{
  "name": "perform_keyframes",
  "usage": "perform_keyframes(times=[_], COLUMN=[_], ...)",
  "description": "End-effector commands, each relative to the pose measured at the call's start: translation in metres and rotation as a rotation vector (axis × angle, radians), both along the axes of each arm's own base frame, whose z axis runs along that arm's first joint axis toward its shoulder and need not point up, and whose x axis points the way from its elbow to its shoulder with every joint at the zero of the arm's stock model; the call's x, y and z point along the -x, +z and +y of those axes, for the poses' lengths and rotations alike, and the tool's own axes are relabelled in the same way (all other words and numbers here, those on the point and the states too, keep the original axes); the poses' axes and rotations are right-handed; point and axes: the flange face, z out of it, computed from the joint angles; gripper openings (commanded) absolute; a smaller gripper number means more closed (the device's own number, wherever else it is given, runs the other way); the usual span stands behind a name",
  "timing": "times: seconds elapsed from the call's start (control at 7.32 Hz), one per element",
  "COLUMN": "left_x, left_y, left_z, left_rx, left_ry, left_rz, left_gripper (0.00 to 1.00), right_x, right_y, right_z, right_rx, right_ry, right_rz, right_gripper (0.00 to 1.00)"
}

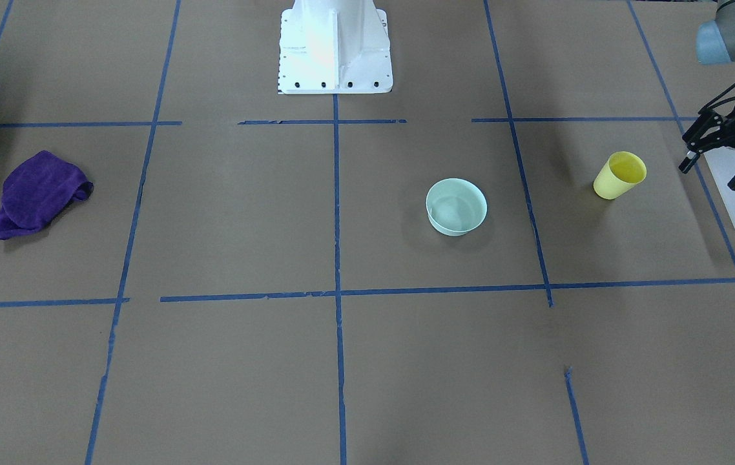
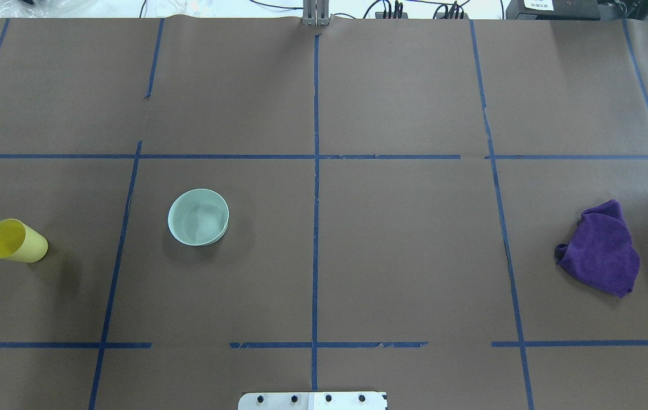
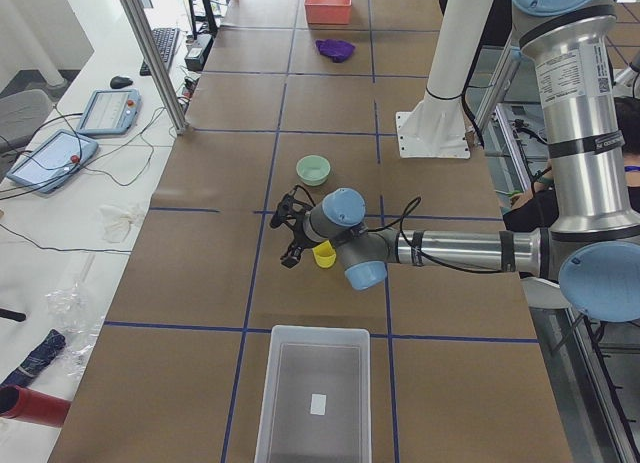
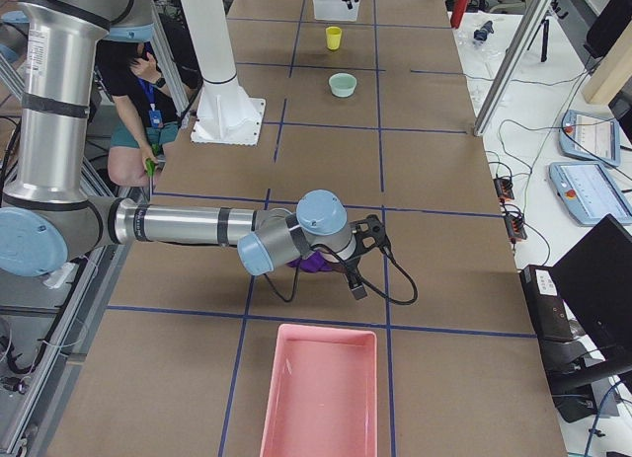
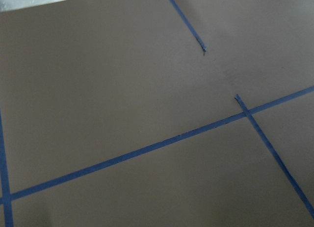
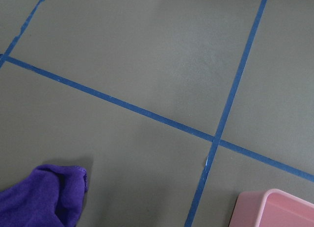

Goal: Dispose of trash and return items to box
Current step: 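Reach the left gripper down to the yellow cup and grasp it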

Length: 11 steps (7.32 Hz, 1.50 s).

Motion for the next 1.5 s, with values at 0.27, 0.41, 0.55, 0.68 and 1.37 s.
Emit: perform_keyframes(times=[0.27,0.41,0.55,0.68,1.37], left_x=[-0.061,-0.067,-0.065,-0.063,-0.066], left_y=[0.015,0.016,0.020,0.023,0.034], left_z=[0.027,0.031,0.039,0.047,0.064], left_rx=[0.120,0.120,0.119,0.112,0.096], left_ry=[-0.040,-0.022,-0.010,-0.001,0.051], left_rz=[0.006,0.002,-0.003,0.003,-0.021], left_gripper=[0.62,0.62,0.62,0.62,0.00], right_x=[0.000,0.000,0.000,0.000,0.000], right_y=[0.005,0.006,0.006,0.007,0.008], right_z=[0.004,0.004,0.004,0.005,0.005], right_rx=[0.014,0.015,0.015,0.020,0.020], right_ry=[0.004,0.003,0.003,0.004,0.003], right_rz=[-0.002,0.000,0.000,-0.001,0.000], right_gripper=[1.00,1.00,1.00,1.00,1.00])
